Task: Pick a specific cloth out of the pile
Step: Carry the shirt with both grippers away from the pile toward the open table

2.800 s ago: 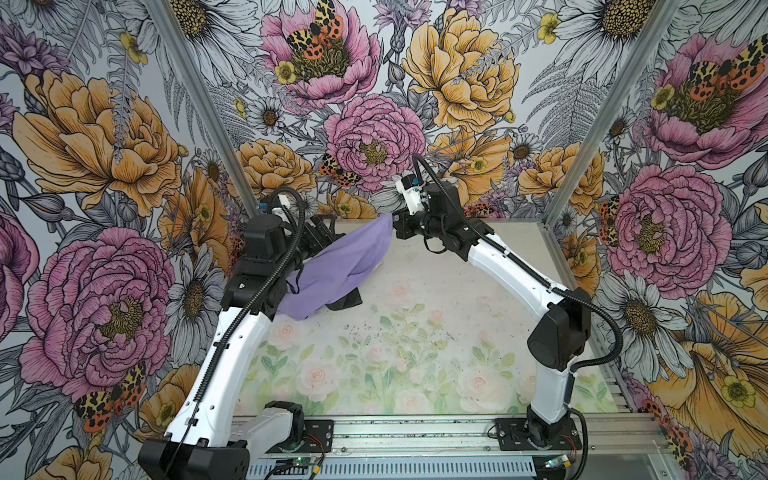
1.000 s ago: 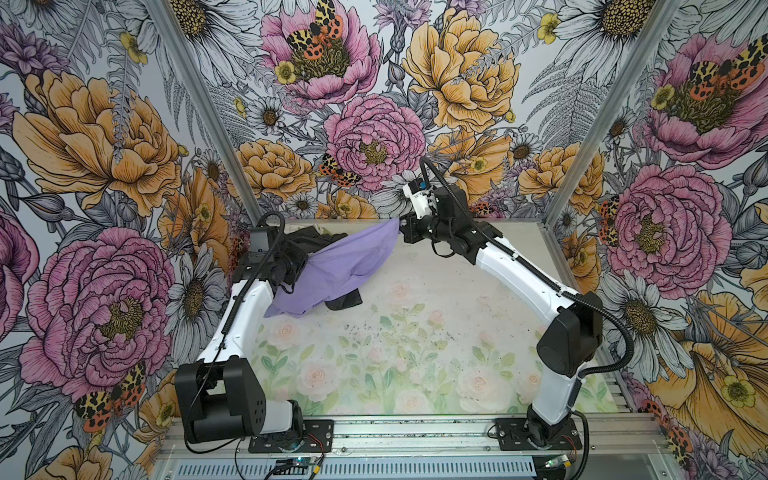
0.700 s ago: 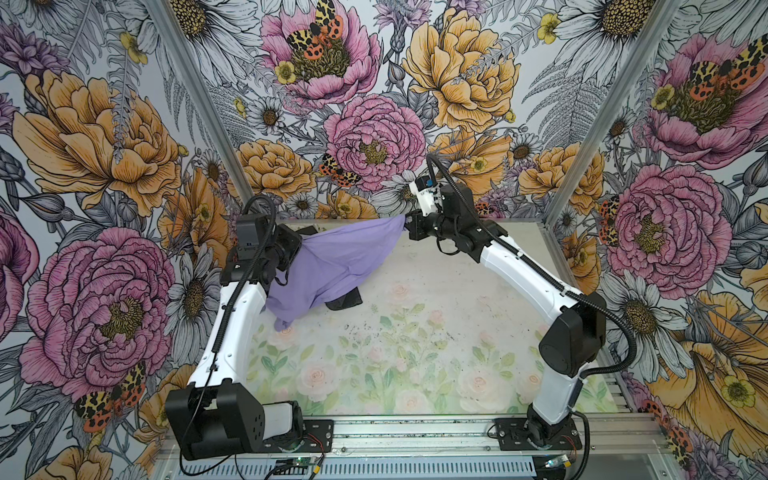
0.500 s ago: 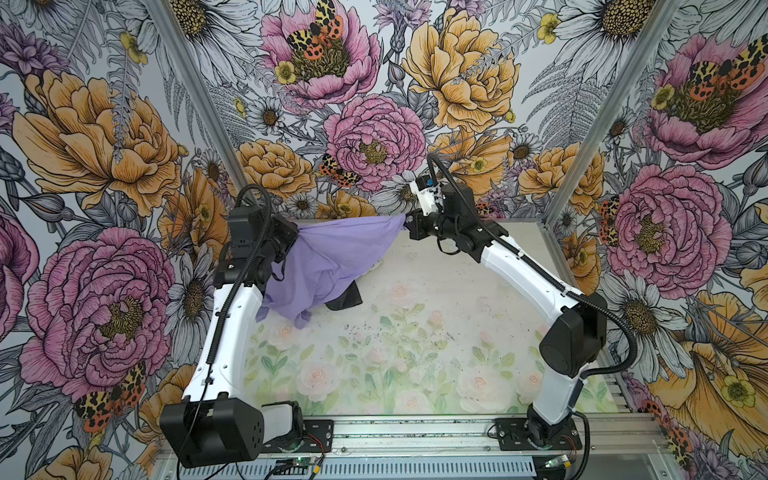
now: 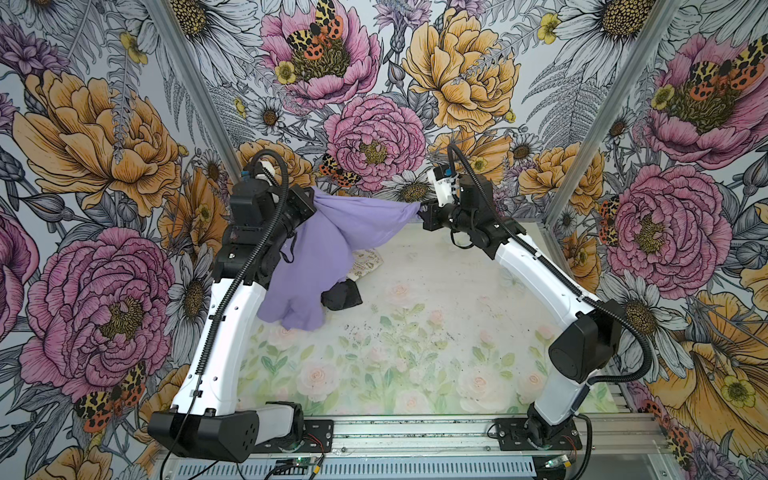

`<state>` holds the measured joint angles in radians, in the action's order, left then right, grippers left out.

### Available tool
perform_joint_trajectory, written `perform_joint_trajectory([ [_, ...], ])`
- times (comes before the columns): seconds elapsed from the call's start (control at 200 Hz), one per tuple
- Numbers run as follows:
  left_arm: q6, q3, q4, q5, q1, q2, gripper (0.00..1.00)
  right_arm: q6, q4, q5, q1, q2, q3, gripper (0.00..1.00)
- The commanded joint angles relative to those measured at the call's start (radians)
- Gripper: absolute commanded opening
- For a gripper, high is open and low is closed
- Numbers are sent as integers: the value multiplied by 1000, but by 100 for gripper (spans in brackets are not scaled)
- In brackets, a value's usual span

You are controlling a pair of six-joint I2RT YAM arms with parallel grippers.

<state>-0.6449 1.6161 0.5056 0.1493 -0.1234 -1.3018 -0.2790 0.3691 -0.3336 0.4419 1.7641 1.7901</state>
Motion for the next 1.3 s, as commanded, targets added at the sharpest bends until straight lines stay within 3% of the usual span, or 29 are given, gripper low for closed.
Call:
perform_joint_trajectory([
  [0.0,66,74,-49,4,-34,-37,0,12,-15,28,-20,-45,0,0],
  [0.315,74,281,-49,32,-154,-182,0,11,-15,46,-82,-78,-1,0],
  [0.611,65,541,-48,70,-279,-407,0,14,-16,70,-127,-112,-18,0],
  [1.041,-95,1150,-63,120,-442,-920,0,9,-16,100,-259,-218,-93,0],
  [1.171,-207,1131,-195,140,-472,-992,0,7,-16,113,-309,-258,-119,0],
  [1.291,-236,1073,-236,154,-498,-1020,0,4,-16,113,-343,-286,-152,0],
])
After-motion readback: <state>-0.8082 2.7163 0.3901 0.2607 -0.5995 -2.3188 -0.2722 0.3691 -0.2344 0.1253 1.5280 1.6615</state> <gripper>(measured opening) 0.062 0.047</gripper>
